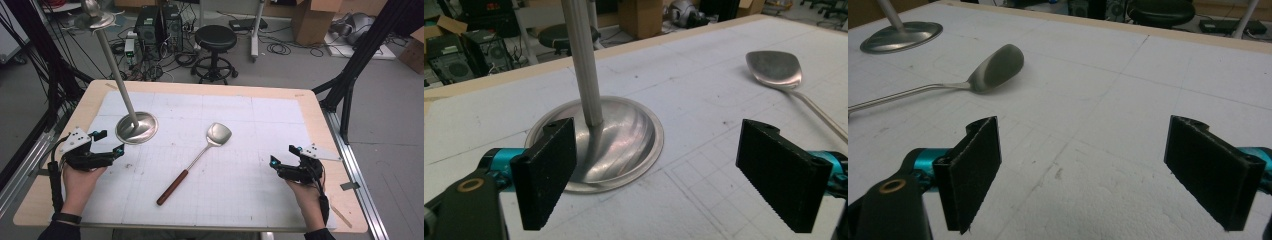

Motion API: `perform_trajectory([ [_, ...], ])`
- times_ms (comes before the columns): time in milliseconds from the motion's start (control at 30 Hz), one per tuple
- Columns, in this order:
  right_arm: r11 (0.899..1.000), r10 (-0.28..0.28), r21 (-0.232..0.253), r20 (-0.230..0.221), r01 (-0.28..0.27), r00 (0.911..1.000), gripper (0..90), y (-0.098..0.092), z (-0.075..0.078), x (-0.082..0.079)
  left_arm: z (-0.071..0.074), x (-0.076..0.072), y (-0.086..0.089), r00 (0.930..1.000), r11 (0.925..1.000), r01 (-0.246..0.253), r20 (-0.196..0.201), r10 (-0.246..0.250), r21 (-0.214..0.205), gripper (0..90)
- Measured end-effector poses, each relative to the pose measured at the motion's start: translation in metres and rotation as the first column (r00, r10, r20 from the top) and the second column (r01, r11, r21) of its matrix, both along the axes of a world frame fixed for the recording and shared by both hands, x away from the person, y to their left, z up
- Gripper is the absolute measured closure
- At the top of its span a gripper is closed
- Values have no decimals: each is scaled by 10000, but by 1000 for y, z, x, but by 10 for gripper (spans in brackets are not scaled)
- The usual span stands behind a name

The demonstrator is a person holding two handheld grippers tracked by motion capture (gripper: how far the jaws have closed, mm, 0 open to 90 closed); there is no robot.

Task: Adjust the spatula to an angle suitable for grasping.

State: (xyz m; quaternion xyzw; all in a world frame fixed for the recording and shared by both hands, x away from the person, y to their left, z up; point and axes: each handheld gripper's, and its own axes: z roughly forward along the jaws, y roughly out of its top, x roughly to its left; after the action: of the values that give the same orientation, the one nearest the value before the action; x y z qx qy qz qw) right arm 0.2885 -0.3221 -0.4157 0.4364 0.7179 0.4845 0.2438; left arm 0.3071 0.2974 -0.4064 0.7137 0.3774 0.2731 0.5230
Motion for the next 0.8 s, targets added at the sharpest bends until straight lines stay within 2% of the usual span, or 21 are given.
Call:
perform_trajectory([
  [233,10000,-69,63,-69,70,10000,143,-3,-2,0,4,1,-6,9999,9998,132,79,-133,141,173],
  [533,9994,-302,190,-79,303,9995,143,-9,-2,-2,7,0,-6,9998,9999,96,168,-95,-81,172],
  [800,9994,-309,179,-34,310,9995,143,-8,-2,-2,13,-1,-14,9995,9996,277,145,-277,28,171],
])
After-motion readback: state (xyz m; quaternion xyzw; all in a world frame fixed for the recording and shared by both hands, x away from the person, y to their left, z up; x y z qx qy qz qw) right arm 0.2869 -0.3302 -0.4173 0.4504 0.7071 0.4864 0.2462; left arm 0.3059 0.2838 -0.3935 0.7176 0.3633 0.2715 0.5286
